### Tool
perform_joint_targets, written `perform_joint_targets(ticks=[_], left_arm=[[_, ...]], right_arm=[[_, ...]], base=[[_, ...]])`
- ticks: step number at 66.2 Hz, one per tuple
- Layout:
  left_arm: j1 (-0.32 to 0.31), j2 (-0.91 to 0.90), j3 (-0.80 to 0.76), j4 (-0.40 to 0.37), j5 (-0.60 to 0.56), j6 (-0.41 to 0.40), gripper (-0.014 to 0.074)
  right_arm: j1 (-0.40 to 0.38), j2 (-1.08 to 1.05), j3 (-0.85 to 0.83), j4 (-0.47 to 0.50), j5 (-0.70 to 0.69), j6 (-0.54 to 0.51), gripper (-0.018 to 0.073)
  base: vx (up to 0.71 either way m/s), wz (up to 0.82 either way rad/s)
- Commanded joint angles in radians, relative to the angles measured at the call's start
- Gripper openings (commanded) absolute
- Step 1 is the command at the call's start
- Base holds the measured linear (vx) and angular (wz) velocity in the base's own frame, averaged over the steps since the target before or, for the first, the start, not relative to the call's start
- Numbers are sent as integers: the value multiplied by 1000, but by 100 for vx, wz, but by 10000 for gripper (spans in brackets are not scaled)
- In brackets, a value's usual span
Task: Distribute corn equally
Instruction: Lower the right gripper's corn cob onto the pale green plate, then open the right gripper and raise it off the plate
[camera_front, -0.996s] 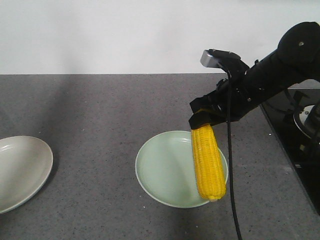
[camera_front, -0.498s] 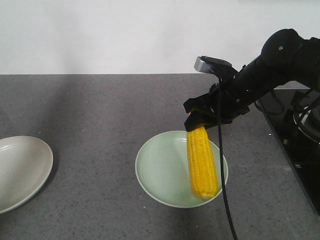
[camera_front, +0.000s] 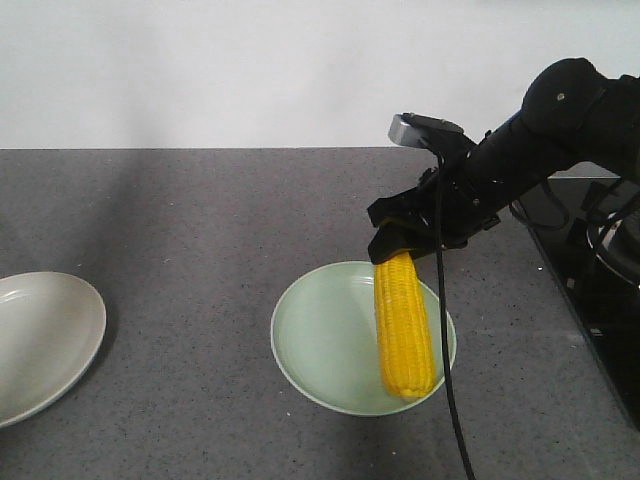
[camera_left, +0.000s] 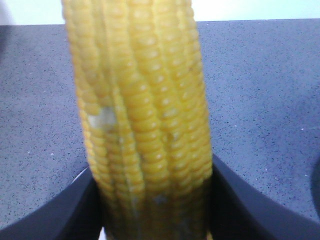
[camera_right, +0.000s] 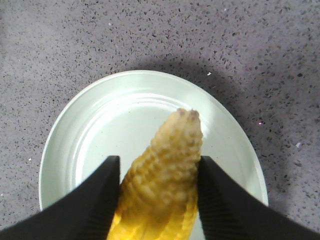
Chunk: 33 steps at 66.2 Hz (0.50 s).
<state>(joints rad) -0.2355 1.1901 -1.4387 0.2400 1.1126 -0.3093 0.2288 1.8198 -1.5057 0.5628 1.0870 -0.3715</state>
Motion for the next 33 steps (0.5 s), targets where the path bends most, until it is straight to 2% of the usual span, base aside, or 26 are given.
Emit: perform_joint_targets(ticks=[1, 13, 33], left_arm=[[0, -22, -24, 10, -60, -6, 2], [0, -22, -24, 10, -58, -6, 2], [0, -22, -24, 10, -56, -6, 2]], right_arm=[[-1, -48, -30, 22, -12, 1, 438], [-1, -48, -30, 19, -15, 1, 553], [-4, -48, -30, 18, -20, 1, 561]], base=[[0, 0], [0, 0], [0, 0]])
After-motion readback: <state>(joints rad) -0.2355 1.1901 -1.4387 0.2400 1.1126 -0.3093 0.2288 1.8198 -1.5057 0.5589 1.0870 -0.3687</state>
